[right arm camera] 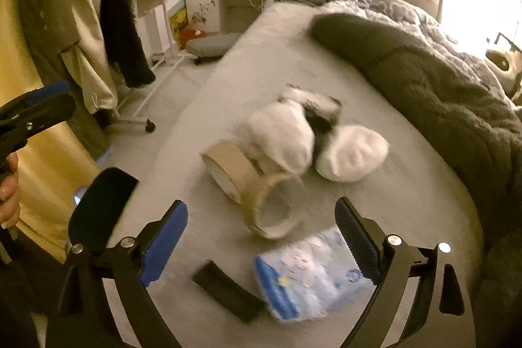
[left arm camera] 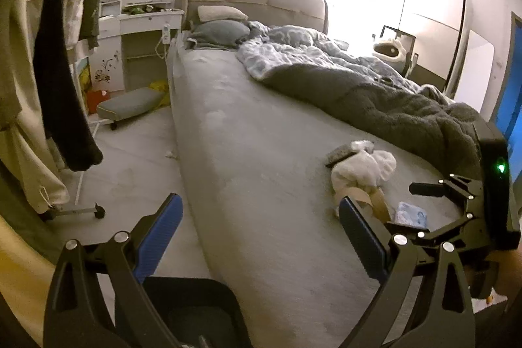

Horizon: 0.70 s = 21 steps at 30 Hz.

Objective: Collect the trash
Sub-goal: 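Grasp the blue-and-white diaper pack with the right tool while the left tool approaches the black curved piece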

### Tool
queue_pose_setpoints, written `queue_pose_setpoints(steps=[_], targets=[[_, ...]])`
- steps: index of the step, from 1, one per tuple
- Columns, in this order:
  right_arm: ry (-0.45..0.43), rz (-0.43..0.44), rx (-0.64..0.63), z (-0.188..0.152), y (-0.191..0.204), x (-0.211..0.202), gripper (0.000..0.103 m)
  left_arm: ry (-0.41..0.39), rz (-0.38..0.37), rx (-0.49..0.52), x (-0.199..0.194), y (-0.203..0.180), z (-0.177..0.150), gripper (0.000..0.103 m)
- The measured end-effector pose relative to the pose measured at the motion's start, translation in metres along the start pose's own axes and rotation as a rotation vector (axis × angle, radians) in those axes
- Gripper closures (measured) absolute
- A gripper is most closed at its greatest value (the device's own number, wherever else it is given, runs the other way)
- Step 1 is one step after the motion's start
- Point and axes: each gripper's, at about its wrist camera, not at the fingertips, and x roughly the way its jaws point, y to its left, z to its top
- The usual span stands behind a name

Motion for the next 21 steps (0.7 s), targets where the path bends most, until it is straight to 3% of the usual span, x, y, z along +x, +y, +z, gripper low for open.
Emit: queue_pose_setpoints(steps=[10, 21], targets=[[0.068, -0.017, 0.02, -0.016, -0.032, 0.01, 0.009, 0.071, -0.06, 0.036, 0.017, -0.028, -0.011, 0.005], [0.117, 0.048, 0.046, -0.031, -0.048, 0.023, 0.006, 0.163, -0.148, 0.074, 0.036, -0.064, -0.023, 0.005]])
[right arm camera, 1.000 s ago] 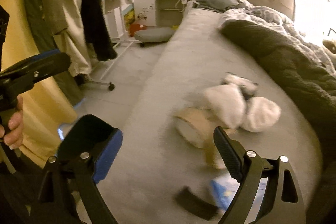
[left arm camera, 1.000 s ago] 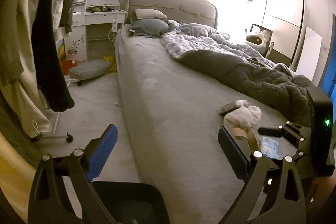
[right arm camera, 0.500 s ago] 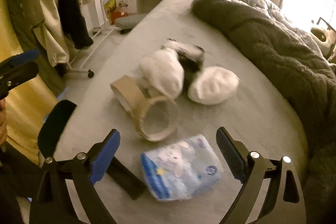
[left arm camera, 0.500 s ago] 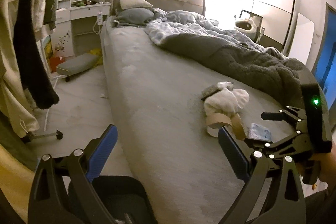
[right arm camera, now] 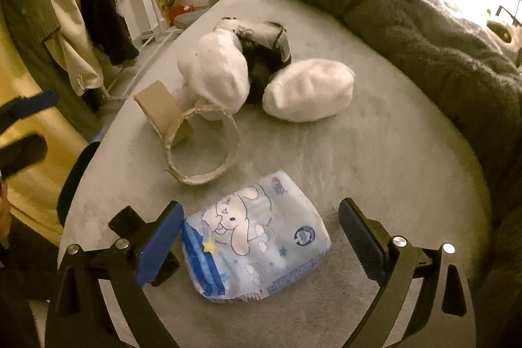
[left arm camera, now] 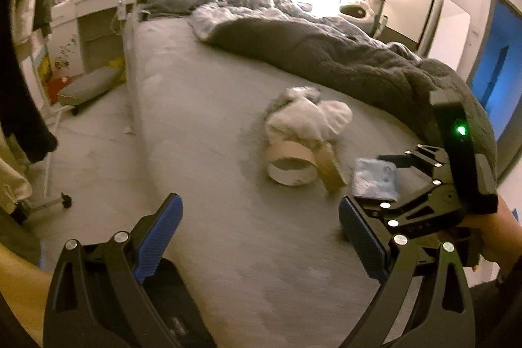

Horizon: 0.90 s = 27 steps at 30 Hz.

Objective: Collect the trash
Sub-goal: 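Grasp the blue-and-white diaper pack with the right tool while the left tool approaches the black curved piece, then close the left tool on the black curved piece while the right tool holds the diaper pack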

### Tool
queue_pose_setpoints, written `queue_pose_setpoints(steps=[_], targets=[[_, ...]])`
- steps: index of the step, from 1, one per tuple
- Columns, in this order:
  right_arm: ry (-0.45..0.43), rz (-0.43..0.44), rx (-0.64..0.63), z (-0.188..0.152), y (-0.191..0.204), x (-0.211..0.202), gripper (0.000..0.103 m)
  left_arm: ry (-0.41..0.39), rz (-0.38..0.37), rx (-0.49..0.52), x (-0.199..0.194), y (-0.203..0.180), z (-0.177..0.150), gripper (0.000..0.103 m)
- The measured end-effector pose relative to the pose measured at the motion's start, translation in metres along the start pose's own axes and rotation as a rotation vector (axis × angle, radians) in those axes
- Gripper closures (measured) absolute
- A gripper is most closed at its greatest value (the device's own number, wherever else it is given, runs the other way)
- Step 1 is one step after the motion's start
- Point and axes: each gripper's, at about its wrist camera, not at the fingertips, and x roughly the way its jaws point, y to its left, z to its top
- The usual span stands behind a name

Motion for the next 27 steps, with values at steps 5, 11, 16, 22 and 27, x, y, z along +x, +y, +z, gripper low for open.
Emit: queue_pose_setpoints(steps=[5, 11, 16, 22, 27], targets=[[-0.013, 0.051, 0.006, -0.005, -0.004, -0.005, 0.024, 0.037, -0.044, 0.043, 0.009, -0.02, -0.005, 0.005], [-0.047, 0.05, 0.036, -0.008, -0.015, -0.017, 0.03, 0.071, -0.074, 0.076, 0.021, -0.038, -0.008, 0.005], [-0.087, 0.041, 0.108, -0.013, -0.037, -0.031, 0.03, 0.101, -0.089, 0.111, 0.031, -0.053, -0.012, 0.005], [-0.122, 0.043, 0.162, -0.017, -0.052, -0.043, 0.03, 0.135, -0.077, 0.15, 0.045, -0.069, -0.019, 0.005], [-0.145, 0.043, 0.183, -0.017, -0.056, -0.048, 0.03, 0.143, -0.064, 0.141, 0.053, -0.078, -0.022, 0.005]])
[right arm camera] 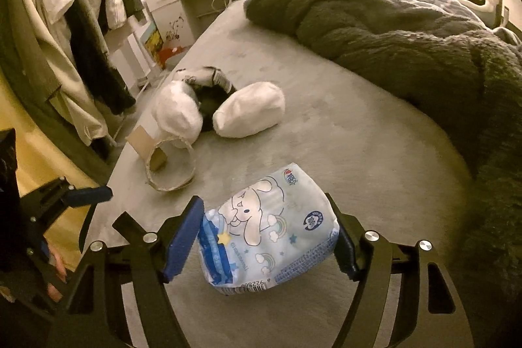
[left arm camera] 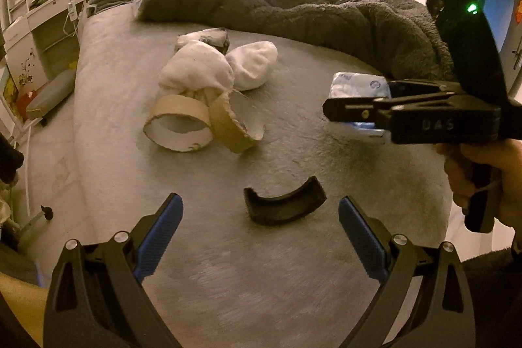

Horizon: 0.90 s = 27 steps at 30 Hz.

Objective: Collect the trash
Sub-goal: 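Close the left tool on the black curved piece while the right tool holds the diaper pack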

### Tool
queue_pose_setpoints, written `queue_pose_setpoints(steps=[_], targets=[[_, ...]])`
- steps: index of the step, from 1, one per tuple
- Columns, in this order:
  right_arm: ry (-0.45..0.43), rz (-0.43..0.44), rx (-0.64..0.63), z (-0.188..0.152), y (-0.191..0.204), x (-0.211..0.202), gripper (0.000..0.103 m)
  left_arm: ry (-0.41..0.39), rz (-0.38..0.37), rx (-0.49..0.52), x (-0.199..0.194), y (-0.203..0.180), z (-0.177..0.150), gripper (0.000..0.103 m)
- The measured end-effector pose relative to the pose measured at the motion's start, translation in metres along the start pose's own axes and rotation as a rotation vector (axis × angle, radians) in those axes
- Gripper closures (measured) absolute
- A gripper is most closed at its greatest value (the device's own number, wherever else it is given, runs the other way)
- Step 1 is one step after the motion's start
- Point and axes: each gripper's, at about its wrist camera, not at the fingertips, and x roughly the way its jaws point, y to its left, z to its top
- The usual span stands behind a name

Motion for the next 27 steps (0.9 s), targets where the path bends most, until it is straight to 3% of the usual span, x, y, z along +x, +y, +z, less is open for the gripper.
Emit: queue_pose_setpoints(steps=[9, 12, 16, 20, 27], targets=[[-0.011, -0.01, 0.014, -0.004, -0.008, -0.007, 0.03, -0.008, 0.054, -0.109, 0.013, -0.009, -0.002, 0.007], [-0.015, -0.014, 0.018, -0.005, -0.009, -0.008, 0.03, -0.013, 0.057, -0.134, 0.013, -0.009, 0.0, 0.02], [-0.022, -0.022, 0.026, -0.006, -0.012, -0.01, 0.03, 0.001, 0.049, -0.157, 0.016, -0.009, 0.001, 0.029], [-0.025, -0.026, 0.03, -0.005, -0.012, -0.01, 0.03, -0.006, 0.049, -0.164, 0.013, -0.006, 0.002, 0.048], [-0.049, -0.01, 0.014, 0.006, 0.003, -0.013, 0.03, -0.025, 0.037, -0.159, 0.005, -0.003, 0.002, 0.052]])
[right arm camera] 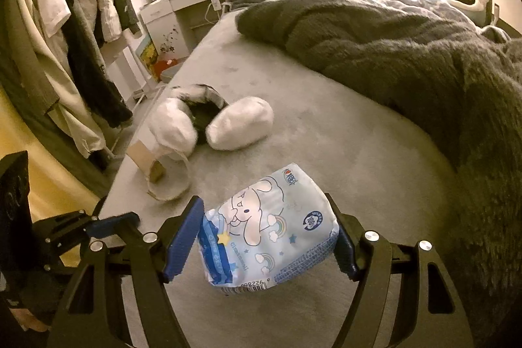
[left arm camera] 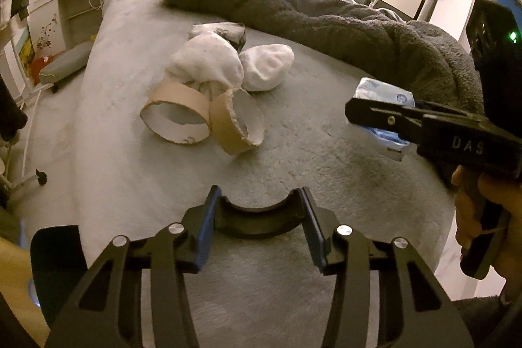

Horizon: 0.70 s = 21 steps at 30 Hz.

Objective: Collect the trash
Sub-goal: 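Close the left tool on the black curved piece while the right tool holds the diaper pack, then drop the black piece into the bin with the left tool while the right tool carries the diaper pack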

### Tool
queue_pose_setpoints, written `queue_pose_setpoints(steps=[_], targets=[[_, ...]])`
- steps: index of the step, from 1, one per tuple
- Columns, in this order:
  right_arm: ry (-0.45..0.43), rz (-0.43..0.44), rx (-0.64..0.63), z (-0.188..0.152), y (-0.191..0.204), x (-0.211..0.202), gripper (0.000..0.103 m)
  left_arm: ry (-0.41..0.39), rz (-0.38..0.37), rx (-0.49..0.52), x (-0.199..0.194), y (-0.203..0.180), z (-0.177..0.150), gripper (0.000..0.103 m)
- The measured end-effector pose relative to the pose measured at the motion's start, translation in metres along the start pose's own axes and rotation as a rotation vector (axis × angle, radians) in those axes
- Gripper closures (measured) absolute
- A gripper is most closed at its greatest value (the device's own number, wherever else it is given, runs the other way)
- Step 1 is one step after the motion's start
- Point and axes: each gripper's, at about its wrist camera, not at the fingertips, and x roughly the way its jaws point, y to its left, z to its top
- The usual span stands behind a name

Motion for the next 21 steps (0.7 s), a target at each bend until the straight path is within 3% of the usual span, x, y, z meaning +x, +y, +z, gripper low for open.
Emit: queue_pose_setpoints(steps=[8, 21], targets=[[-0.026, 0.03, -0.024, 0.016, 0.026, -0.001, 0.03, -0.024, 0.033, -0.011, -0.014, 0.021, 0.001, 0.052], [-0.027, 0.107, -0.099, 0.043, 0.099, 0.023, 0.03, -0.011, 0.123, -0.082, -0.039, 0.094, -0.008, 0.052]])
